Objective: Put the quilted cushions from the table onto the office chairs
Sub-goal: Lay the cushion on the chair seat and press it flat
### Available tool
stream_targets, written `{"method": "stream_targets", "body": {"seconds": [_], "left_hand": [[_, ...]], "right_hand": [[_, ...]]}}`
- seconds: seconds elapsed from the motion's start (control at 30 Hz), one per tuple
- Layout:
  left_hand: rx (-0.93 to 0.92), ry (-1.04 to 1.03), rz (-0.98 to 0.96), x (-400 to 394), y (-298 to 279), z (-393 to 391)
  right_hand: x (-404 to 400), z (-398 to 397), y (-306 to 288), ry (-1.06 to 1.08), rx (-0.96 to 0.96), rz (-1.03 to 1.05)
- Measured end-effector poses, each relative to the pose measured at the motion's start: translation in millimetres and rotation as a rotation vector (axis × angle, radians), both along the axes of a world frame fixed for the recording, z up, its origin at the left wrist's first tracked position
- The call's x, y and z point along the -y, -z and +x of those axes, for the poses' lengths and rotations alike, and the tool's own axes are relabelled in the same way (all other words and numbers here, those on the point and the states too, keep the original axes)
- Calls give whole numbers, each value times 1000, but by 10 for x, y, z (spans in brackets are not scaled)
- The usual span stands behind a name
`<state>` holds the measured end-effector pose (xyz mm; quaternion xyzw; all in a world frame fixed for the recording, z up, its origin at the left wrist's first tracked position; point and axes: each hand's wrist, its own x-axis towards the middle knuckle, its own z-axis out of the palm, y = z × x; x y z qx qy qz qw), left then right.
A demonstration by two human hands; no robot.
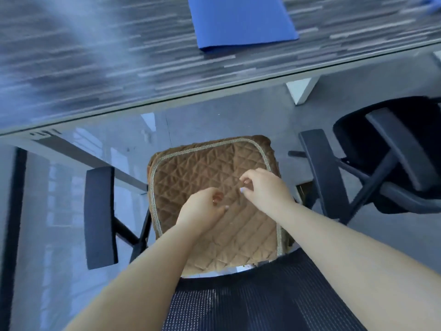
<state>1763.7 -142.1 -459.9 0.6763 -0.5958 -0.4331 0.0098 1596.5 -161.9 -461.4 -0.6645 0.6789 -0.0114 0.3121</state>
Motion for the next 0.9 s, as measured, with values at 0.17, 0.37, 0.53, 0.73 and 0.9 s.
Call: {"method": "stream_targets", "body": {"seconds": [0.17, 0.37, 0.53, 0.73, 0.9], "left_hand": [[-142, -74, -168, 150, -973, -254], [-253, -47, -258, 127, -1878, -866], [-302, 0, -285, -45, -2262, -1609], [-300, 84, -286, -446, -2453, -2811], [-338, 46, -259, -801, -2589, -3896]], "right_hand": [[-27, -310, -991, 124, 102, -165], [-203, -1003, -1920, 248, 179, -254], [-508, -1751, -2264, 302, 165, -314], [-993, -2907, -2375, 347, 183, -310], [-1509, -4097, -2519, 339, 176, -313]]}}
